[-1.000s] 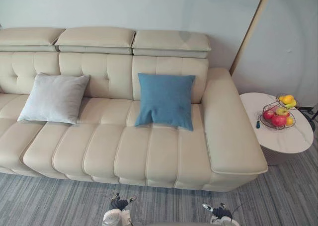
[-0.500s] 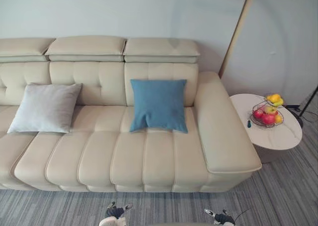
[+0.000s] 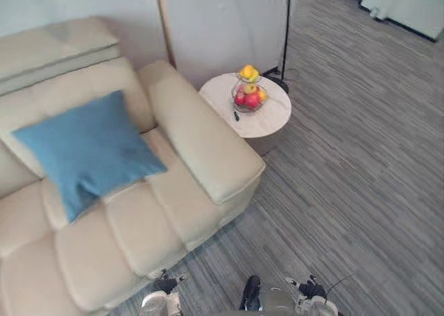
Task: Pick up cushions and gather them together orderly.
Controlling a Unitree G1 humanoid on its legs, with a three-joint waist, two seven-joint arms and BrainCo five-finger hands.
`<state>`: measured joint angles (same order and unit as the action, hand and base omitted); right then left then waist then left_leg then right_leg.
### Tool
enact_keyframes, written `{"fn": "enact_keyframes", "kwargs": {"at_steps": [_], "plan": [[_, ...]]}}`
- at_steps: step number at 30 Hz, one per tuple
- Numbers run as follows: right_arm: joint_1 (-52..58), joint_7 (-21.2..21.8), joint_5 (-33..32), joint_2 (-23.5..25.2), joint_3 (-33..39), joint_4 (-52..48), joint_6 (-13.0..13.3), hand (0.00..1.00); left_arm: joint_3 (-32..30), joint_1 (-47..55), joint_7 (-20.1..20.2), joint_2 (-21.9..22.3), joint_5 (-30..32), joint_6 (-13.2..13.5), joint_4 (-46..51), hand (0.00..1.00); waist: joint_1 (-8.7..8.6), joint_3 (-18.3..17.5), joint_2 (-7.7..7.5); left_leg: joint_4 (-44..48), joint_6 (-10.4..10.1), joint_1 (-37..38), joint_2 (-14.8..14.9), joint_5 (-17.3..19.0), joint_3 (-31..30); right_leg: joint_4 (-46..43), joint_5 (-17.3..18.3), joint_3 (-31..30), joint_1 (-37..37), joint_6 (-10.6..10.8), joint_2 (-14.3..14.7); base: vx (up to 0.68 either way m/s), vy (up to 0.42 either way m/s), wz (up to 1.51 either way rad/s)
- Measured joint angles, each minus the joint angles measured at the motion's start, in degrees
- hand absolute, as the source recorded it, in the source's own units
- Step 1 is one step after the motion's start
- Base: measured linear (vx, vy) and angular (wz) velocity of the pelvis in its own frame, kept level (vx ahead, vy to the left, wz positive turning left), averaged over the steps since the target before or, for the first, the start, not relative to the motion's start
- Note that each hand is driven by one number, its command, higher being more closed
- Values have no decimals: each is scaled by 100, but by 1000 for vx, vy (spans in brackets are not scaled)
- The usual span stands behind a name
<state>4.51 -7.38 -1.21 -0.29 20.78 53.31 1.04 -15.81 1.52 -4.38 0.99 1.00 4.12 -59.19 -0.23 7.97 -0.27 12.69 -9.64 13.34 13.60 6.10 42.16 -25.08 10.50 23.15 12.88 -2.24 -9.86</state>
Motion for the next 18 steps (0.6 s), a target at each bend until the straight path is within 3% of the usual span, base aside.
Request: {"fn": "enact_keyframes", "kwargs": {"at_steps": [1, 2, 3, 4, 5, 7, 8, 10, 11, 12, 13, 16, 18], "plan": [[1, 3, -3, 0, 0, 11, -4, 0, -43, -29, 5, 11, 0, -2, 5, 0, -23, 23, -29, 1037, 97, -294, 316, -30, -195, -83, 156, -148, -46, -21, 42, 206, -298, -49], [-12, -2, -5, 29, -32, 6, -9, 0, -171, -28, 6, -4, -17, -3, 62, 0, 5, 127, -30, 2397, 825, -781, 734, -304, -688, -16, 234, -295, -259, -94, 178, 161, -254, -53], [-31, -2, -3, 12, -64, 10, -16, 0, -209, -18, -1, -19, -21, 8, 96, 0, 45, 158, -16, 2870, 856, -992, 817, -129, -982, 12, 275, -404, -338, -140, 257, 136, -211, -68], [-80, -5, -5, -19, -80, 43, -56, 0, -274, 0, -1, -1, -59, 20, 138, 0, 85, 189, 36, 3410, 730, -1297, 752, 260, -1469, 50, 334, -602, -435, -200, 344, 109, -42, -109], [-179, -16, -5, 1, -86, 183, -70, 0, -286, 20, 1, -11, -171, 43, 180, 0, 120, 216, 81, 3714, 513, -1772, 424, 774, -2123, 154, 406, -895, -592, -314, 529, 152, -45, -136], [-218, -39, -8, -2, -218, 207, -101, 0, -278, 78, 1, -23, -249, 59, 272, 0, 271, 232, 56, 3221, 532, -2243, -255, 1159, -2945, 248, 449, -1474, -754, -384, 803, 212, 6, -161], [-210, -44, -6, -6, -279, 199, -96, 0, -279, 103, 0, -20, -272, 59, 291, 0, 295, 232, 56, 3048, 487, -2350, -453, 1188, -3210, 277, 452, -1630, -792, -389, 877, 281, 82, -192], [-264, -53, -7, 11, -412, 199, -85, 0, -366, 150, -10, 60, -442, 75, 407, 0, 402, 219, 26, 2075, 422, -2736, -1160, 1200, -4639, 229, 512, -2518, -785, -353, 1206, 286, 177, -219], [-273, -52, -5, 7, -472, 194, -80, 0, -369, 173, -6, 54, -451, 72, 395, 0, 425, 211, 42, 1727, 494, -2772, -1259, 1138, -4983, 166, 563, -2805, -788, -294, 1311, 226, 176, -173], [-272, -57, -3, -2, -513, 191, -81, 0, -369, 173, -5, 55, -451, 66, 383, 0, 425, 204, 52, 1565, 565, -2753, -1269, 1091, -5093, 101, 611, -2948, -781, -271, 1366, 304, 245, -217], [-267, -62, -3, 20, -648, 181, -86, 0, -454, 199, 6, 13, -443, 63, 333, 0, 435, 142, 9, 1507, 513, -2548, -1238, 732, -4914, -252, 830, -3572, -743, -93, 1531, 314, 246, -179], [-135, -60, -5, 86, -773, 168, -90, 0, -596, 204, -10, -89, -388, 54, 225, 0, 414, -84, -191, 1449, 679, -2356, -1091, 990, -4071, -126, 801, -4162, -707, 61, 1488, 359, 274, -173], [-118, -61, -1, 121, -764, 159, -83, 0, -818, 194, -118, -87, -490, -92, 123, 0, 401, -153, -182, 1297, 702, -2179, -1024, 997, -3647, 103, 642, -4178, -731, 224, 1389, 258, 232, -119]]}}
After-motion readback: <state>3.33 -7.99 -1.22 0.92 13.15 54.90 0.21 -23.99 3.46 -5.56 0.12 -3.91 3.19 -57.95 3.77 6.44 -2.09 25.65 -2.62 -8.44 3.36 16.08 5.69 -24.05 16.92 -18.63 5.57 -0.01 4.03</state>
